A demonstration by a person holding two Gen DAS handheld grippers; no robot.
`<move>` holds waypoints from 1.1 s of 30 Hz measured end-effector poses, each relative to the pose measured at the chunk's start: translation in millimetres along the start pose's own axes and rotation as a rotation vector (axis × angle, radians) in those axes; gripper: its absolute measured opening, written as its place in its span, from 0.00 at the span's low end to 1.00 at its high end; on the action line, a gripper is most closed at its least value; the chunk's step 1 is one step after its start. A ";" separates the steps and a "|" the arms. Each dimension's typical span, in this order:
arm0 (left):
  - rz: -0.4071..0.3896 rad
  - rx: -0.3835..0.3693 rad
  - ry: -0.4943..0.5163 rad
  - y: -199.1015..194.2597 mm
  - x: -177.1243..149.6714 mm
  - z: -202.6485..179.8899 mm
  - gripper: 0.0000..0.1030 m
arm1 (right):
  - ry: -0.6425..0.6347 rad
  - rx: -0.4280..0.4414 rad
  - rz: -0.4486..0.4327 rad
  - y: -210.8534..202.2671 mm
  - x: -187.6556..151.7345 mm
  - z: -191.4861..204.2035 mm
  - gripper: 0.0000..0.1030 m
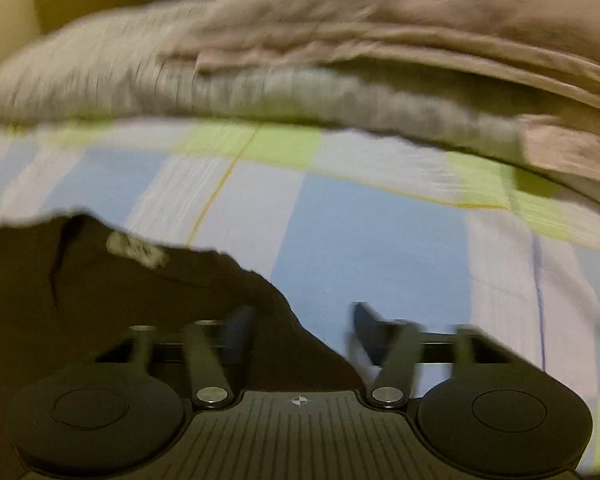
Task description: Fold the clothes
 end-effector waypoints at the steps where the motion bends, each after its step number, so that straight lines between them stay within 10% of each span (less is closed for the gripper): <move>1: 0.009 0.002 0.001 2.5 -2.9 2.1 0.73 | 0.032 0.003 -0.009 -10.3 -6.8 1.9 0.61; 8: 0.066 -0.006 0.037 7.1 -39.8 12.7 0.73 | 0.130 0.091 0.131 -89.4 -114.7 55.1 0.61; 19: 0.147 -0.036 0.183 -46.3 -194.1 63.9 0.72 | 0.178 -0.048 0.338 -229.4 -265.5 149.9 0.69; 33: -0.061 -0.012 0.081 -203.9 -302.2 178.9 0.72 | 0.446 -0.132 0.380 -384.7 -310.3 272.3 0.71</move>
Point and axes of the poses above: each gripper's, at about its wrist camera, not at the fingertips, and y roughly the way its jaws point, z to its left, x to its top, the point moved 3 cm from there along y, roughly the way its jaws point, and after that the axes turned 6 degrees about -y, right-handed, at the moved point
